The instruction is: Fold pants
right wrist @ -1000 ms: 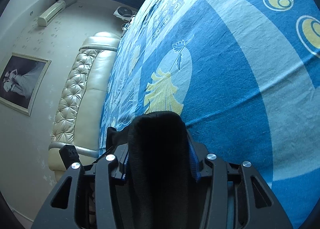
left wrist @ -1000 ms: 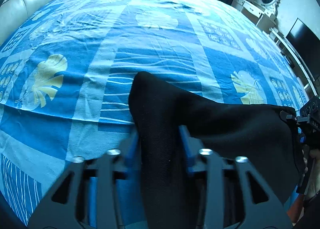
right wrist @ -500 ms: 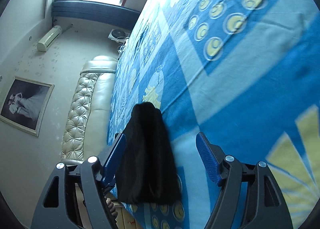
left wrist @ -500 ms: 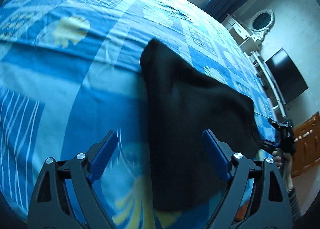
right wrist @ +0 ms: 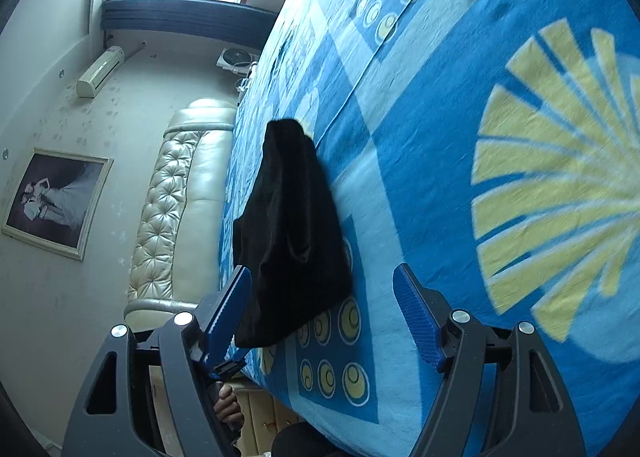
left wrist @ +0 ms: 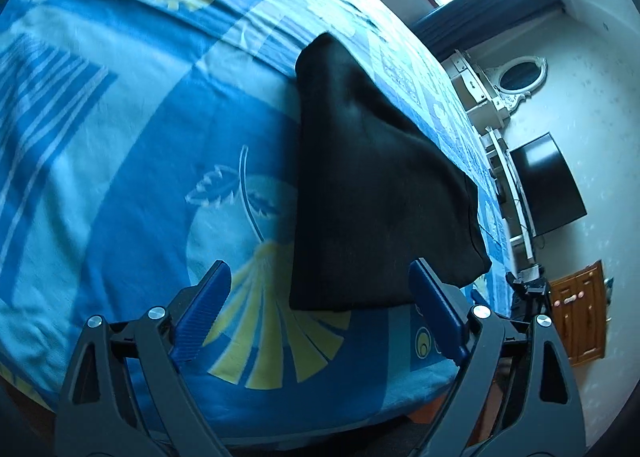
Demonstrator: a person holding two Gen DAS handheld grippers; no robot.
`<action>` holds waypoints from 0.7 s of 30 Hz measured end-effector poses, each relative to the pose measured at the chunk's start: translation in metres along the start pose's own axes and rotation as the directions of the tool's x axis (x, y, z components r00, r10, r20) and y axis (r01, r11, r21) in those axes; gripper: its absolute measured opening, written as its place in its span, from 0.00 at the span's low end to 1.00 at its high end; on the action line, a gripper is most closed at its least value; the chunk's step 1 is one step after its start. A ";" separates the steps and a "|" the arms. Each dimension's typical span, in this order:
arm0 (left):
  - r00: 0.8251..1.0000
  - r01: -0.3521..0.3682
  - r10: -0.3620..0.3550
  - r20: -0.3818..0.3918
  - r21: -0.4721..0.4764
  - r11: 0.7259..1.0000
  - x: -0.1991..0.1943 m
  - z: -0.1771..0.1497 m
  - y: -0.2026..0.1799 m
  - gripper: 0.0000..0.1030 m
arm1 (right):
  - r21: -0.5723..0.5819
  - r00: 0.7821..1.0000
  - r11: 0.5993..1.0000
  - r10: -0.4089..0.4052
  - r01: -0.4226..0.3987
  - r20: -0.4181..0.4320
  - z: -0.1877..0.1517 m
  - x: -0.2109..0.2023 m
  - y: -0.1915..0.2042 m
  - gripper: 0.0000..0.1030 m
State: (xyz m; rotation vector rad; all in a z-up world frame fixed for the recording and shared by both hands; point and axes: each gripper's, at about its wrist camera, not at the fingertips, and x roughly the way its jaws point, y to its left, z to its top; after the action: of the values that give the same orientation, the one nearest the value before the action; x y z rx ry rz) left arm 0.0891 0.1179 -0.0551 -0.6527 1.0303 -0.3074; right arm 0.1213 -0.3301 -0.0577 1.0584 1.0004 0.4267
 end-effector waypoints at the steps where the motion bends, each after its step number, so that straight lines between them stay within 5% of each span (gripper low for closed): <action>1: 1.000 0.005 -0.005 -0.004 -0.004 1.000 0.003 -0.001 0.000 0.87 | -0.006 1.000 1.000 -0.002 0.002 -0.008 0.000 0.006 0.003 0.71; 16: 0.999 0.039 -0.039 -0.035 -0.023 0.999 0.034 0.004 -0.007 0.87 | -0.048 0.997 0.998 -0.038 0.035 -0.065 0.000 0.061 0.017 0.75; 21: 0.998 -0.006 0.008 -0.059 0.045 0.999 0.041 0.003 -0.017 0.54 | -0.133 0.990 0.986 -0.114 0.103 -0.079 -0.005 0.066 0.020 0.50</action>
State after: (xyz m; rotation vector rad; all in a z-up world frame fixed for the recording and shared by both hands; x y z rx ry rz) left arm 0.1128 0.0845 -0.0720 -0.6028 1.0791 -0.3442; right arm 0.1542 -0.2715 -0.0720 0.8712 1.0874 0.4446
